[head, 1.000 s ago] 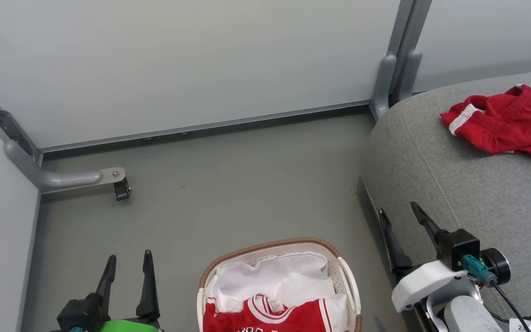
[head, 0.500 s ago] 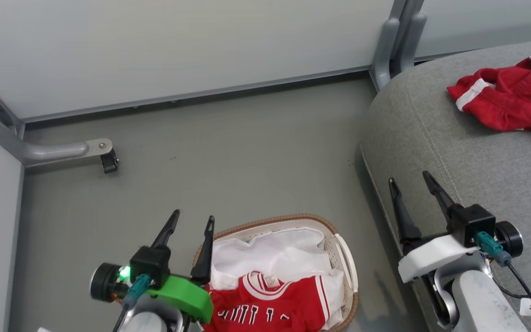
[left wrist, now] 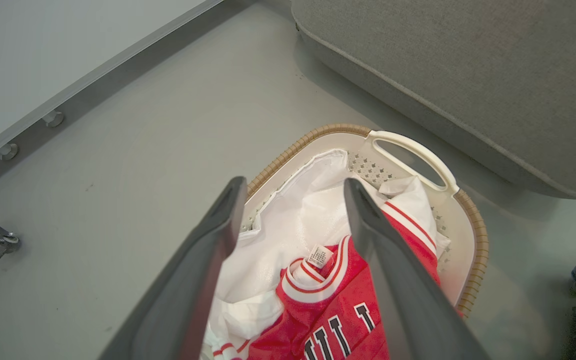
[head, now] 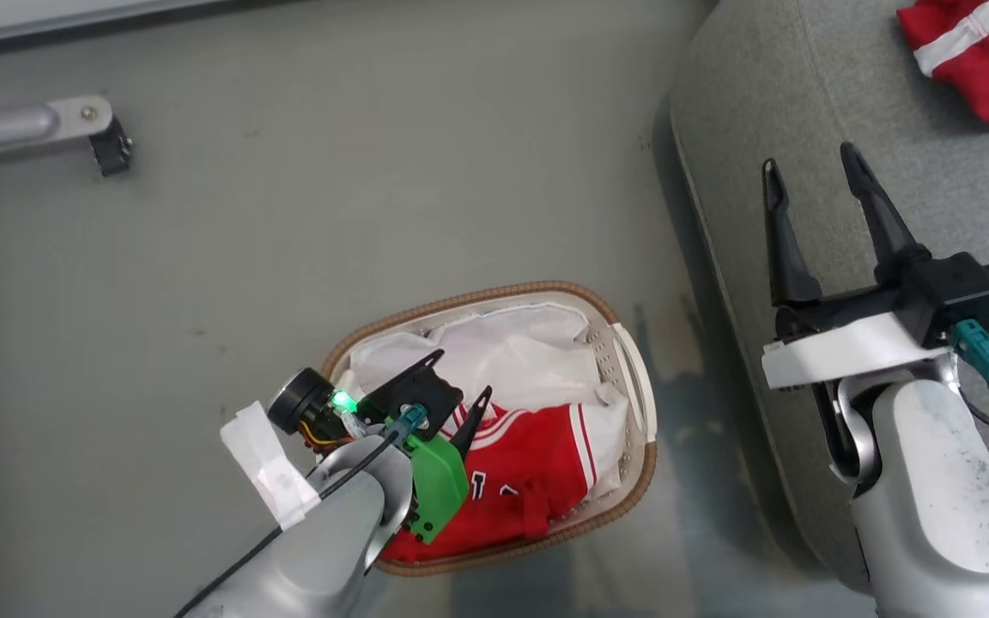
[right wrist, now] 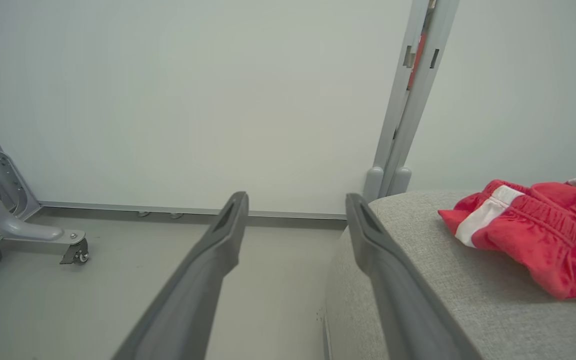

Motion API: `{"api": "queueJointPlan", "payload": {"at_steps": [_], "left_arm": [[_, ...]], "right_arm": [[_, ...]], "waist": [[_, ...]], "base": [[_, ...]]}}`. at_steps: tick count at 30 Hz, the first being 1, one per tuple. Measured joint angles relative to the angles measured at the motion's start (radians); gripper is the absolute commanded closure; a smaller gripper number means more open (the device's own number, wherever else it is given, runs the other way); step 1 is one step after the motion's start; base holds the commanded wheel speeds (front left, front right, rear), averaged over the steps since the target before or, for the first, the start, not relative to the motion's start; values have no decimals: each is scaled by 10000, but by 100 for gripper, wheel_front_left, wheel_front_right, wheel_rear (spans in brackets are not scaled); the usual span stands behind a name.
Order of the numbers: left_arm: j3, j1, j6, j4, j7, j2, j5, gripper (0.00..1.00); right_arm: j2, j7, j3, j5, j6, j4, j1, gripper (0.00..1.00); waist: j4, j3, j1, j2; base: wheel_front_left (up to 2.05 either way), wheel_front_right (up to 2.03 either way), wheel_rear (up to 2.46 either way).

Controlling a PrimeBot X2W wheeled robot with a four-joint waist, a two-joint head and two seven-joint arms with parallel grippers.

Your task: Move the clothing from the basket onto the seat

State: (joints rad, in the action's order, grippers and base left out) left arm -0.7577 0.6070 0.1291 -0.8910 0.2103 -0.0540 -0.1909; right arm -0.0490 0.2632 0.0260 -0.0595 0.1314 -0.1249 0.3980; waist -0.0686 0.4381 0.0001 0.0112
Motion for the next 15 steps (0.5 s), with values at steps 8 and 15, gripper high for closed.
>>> {"api": "queueJointPlan", "payload": {"at_steps": [8,15], "left_arm": [[-1883,1379,17,-1824,-541,15,-546,0],[-2585,2376,25,-2824,-771,-209,-821,0]], "right_arm": [[-6,0,105,-148,0,654,670,0],[-6,2,268,-408,0,1058,1114,0]], "waist": [[-417,1788,1,0],[-867,3137,1,0]], "base": [[0,0,0],[0,0,0]]}}
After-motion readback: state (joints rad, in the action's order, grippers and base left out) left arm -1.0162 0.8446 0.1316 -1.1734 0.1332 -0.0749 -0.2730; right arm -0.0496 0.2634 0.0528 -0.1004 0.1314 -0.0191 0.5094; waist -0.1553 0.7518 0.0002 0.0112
